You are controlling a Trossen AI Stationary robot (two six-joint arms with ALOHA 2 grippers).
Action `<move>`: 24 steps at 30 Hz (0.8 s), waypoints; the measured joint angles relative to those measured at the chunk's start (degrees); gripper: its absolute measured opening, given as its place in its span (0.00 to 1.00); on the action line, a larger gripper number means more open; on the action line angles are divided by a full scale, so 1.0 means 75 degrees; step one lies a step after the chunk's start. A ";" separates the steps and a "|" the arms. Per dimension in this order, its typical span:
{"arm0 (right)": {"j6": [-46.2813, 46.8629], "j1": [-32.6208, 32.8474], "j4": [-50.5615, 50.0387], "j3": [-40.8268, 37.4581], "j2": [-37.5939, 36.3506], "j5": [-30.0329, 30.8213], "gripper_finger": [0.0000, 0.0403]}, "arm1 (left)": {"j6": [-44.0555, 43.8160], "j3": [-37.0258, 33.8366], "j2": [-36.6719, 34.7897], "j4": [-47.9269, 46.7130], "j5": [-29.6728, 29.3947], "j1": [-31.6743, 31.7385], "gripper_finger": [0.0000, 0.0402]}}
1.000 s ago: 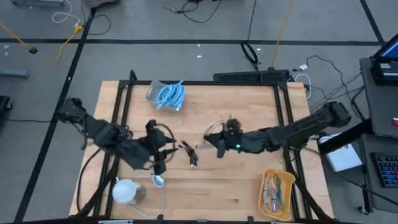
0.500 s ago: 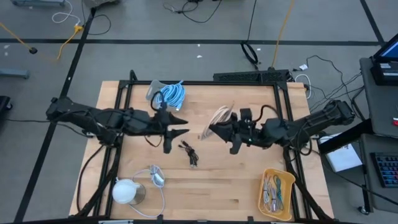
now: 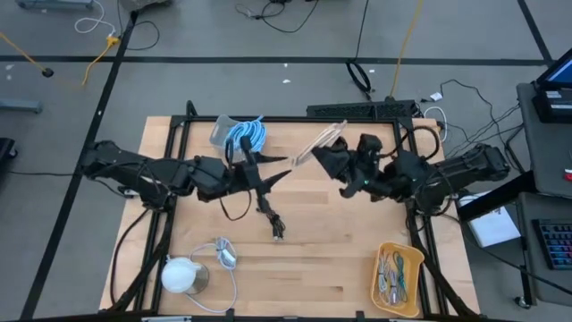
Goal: Pick & Place USB Port
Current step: Put the brown HDMI cable into the gray bin
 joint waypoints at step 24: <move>-0.0008 -0.0524 0.1493 -0.0002 0.0854 -0.1188 0.02 | -0.0516 0.0833 0.0256 -0.0050 -0.0045 0.0289 0.23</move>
